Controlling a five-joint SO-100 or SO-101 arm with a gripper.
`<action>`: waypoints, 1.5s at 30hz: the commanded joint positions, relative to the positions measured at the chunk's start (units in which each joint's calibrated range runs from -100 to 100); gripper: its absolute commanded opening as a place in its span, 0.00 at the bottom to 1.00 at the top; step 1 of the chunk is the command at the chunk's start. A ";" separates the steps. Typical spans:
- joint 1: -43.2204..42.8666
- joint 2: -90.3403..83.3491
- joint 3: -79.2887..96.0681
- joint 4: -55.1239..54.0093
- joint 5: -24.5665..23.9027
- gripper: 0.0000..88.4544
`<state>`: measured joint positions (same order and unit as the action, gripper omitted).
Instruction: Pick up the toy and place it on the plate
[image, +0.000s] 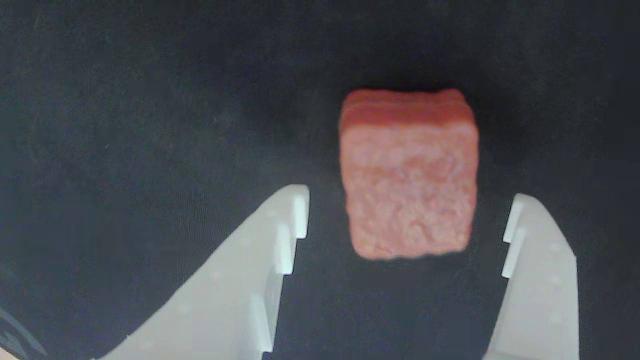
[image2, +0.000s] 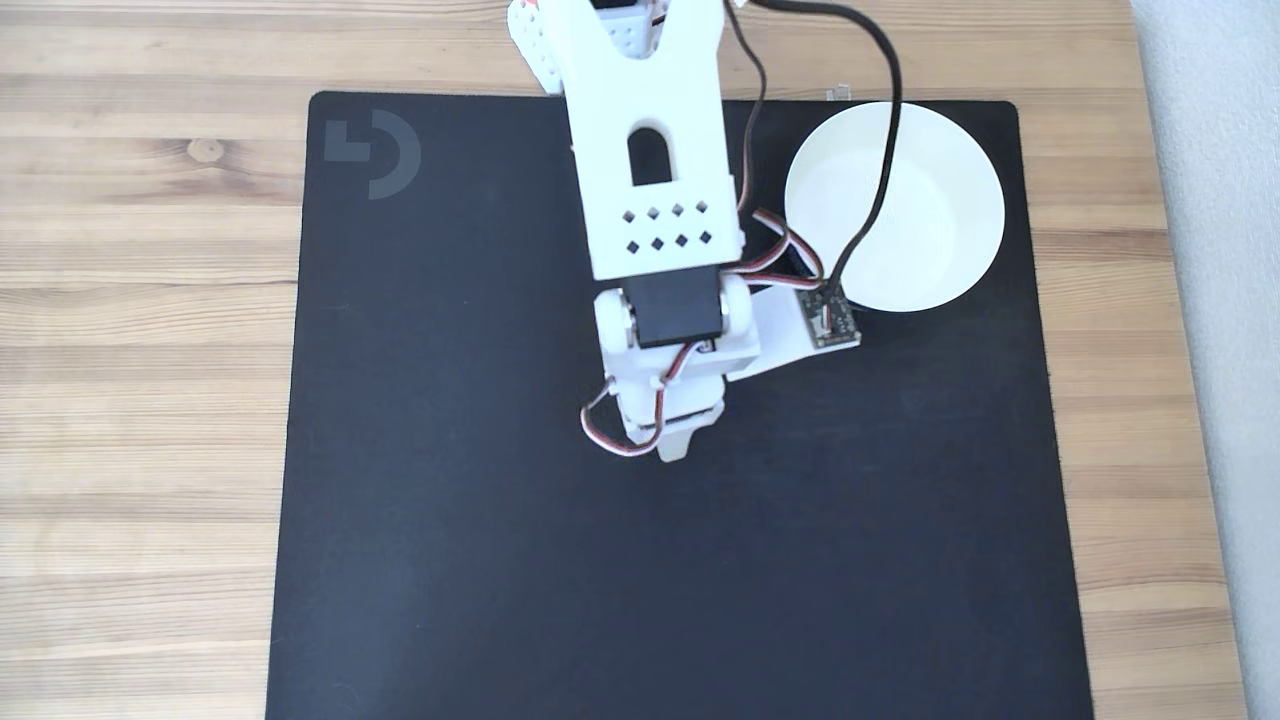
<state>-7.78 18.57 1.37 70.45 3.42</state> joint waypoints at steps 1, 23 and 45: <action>0.63 -0.35 2.37 -2.97 0.02 0.29; -0.88 4.98 2.46 -5.85 0.60 0.29; -2.63 4.98 2.64 -5.93 4.25 0.06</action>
<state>-8.95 22.81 3.64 65.72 7.44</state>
